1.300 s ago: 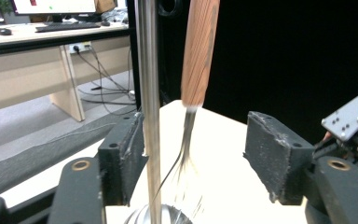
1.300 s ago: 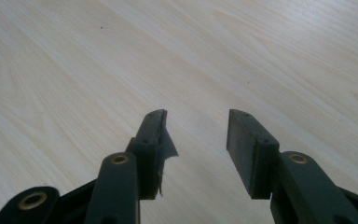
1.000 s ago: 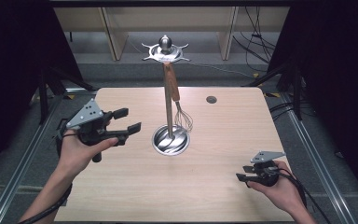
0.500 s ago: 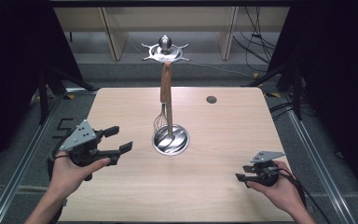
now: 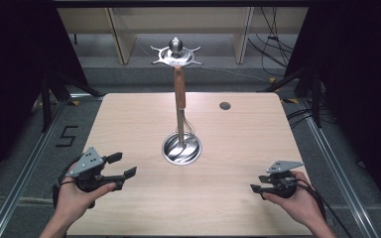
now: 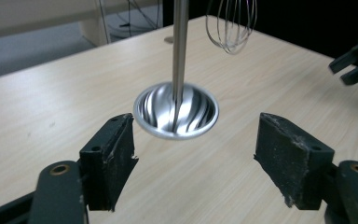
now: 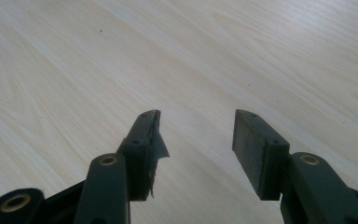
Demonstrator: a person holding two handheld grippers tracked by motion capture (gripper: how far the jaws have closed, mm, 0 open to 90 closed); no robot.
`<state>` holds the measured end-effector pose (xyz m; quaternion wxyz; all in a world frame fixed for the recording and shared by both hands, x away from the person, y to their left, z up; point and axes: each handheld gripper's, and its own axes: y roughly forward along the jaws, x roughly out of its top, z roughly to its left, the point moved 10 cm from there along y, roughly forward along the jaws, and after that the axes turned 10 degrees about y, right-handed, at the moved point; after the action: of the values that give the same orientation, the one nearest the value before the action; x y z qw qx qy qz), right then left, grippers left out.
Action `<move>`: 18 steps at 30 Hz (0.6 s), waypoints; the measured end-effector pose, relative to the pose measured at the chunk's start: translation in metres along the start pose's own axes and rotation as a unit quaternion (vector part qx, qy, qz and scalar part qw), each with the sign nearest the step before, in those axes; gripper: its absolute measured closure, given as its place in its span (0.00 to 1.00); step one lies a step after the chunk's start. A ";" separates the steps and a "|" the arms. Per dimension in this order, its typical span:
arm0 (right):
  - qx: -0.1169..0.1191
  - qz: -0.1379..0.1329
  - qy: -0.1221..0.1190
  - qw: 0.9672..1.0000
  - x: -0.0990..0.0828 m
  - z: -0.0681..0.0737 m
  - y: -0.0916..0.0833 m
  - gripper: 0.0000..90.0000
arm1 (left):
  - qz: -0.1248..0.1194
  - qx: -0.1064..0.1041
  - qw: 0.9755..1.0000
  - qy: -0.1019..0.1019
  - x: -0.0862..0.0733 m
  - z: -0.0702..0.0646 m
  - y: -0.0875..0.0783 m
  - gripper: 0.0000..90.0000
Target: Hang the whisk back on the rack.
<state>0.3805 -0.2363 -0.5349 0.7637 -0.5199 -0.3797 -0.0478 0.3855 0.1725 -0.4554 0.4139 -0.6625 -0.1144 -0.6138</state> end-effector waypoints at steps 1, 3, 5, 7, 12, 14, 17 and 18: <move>0.000 0.001 0.000 1.000 0.000 0.000 0.000 0.57 | 0.008 0.004 1.000 0.002 -0.006 0.001 0.001 0.31; 0.002 -0.001 -0.001 1.000 0.000 0.000 0.000 0.57 | 0.019 0.008 1.000 0.004 -0.018 0.002 0.004 0.31; 0.000 0.000 -0.001 1.000 0.000 0.000 0.000 0.57 | 0.031 0.013 0.999 0.002 -0.029 0.003 0.006 0.31; 0.002 0.002 0.011 1.000 -0.001 0.002 0.000 0.57 | 0.033 0.019 0.999 -0.006 -0.038 0.005 0.007 0.32; 0.001 0.002 0.010 1.000 -0.001 0.001 0.001 0.57 | 0.050 0.036 0.998 -0.010 -0.057 0.011 0.009 0.32; 0.003 0.007 0.021 1.000 -0.002 0.003 0.000 0.56 | 0.049 0.047 0.997 -0.023 -0.063 0.011 0.011 0.32; 0.002 -0.001 0.012 1.000 -0.001 0.000 0.001 0.56 | 0.063 0.053 0.996 -0.017 -0.072 0.013 0.011 0.32; 0.001 -0.004 0.010 1.000 0.000 0.000 0.001 0.56 | 0.062 0.056 0.996 -0.025 -0.074 0.013 0.011 0.32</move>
<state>0.3806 -0.2364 -0.5357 0.7680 -0.5168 -0.3741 -0.0560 0.3860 0.2010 -0.5261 0.4848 -0.6589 -0.1174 -0.5631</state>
